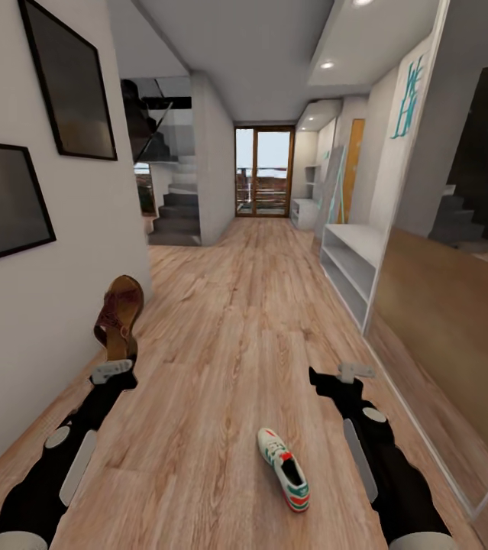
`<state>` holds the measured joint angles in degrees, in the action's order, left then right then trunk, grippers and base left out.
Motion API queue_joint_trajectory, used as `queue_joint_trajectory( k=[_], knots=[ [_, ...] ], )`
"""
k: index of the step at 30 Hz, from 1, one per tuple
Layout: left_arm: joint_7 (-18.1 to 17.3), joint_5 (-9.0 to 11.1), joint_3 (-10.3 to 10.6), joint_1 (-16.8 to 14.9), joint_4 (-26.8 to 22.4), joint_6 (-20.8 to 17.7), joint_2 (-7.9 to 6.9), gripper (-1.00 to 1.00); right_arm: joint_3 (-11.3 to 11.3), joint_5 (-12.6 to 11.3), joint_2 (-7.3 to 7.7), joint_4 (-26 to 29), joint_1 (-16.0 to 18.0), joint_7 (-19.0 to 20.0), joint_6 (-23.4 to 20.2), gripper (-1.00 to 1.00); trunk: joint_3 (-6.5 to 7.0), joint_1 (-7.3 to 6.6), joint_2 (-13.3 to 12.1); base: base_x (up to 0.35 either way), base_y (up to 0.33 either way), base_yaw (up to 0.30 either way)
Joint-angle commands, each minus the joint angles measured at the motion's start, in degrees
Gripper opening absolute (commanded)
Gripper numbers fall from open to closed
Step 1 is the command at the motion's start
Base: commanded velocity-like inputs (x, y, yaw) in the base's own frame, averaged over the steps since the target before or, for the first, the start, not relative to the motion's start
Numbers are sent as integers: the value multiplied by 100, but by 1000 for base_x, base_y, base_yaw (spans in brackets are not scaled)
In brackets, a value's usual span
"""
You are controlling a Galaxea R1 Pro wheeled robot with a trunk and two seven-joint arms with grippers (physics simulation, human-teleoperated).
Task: Pick up the two gym shoes and the two sandals from the corridor floor and place them onto the hallstand (shoe rack) in the corridor, making sure they are on the rack and not on the floor. Arrange them so the two gym shoes are next to each other and the two sandals are next to each other.
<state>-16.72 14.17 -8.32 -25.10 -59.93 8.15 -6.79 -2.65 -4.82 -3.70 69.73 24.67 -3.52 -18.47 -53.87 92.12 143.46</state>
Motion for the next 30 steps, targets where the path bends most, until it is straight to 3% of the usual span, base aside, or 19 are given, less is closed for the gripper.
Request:
queue_joint_trajectory(
  k=[1,7,11,14,17,22,30],
  knots=[
    [-33,52,13,-3,-94,-176,-2,-100,2,-49,-3,-147,3,-26,239,100,-6,2,2,280,-100,0],
    [-31,44,74,-3,-551,-823,-2,-100,17,-39,-4,-812,3,-26,1199,100,-6,2,2,163,-72,0],
    [-25,41,283,-3,-679,-1145,-5,-100,25,47,-2,-1293,3,-26,1491,100,-6,2,2,19,-9,0],
    [-25,34,382,-3,-736,-1254,-1,-100,33,309,-6,-1555,3,-26,1546,100,-6,2,2,5,-2,0],
    [-22,14,476,-3,-768,-1298,2,-100,36,825,-8,-1663,3,-42,1565,100,-6,2,2,1,-1,17],
    [-22,8,502,-3,-773,-1305,3,-100,34,978,-8,-1679,3,-52,1566,100,-6,2,2,42,-41,179],
    [-24,7,507,-3,-774,-1305,3,-100,14,982,-8,-1678,3,-53,1574,100,-6,2,2,24,-61,38]
  ],
)
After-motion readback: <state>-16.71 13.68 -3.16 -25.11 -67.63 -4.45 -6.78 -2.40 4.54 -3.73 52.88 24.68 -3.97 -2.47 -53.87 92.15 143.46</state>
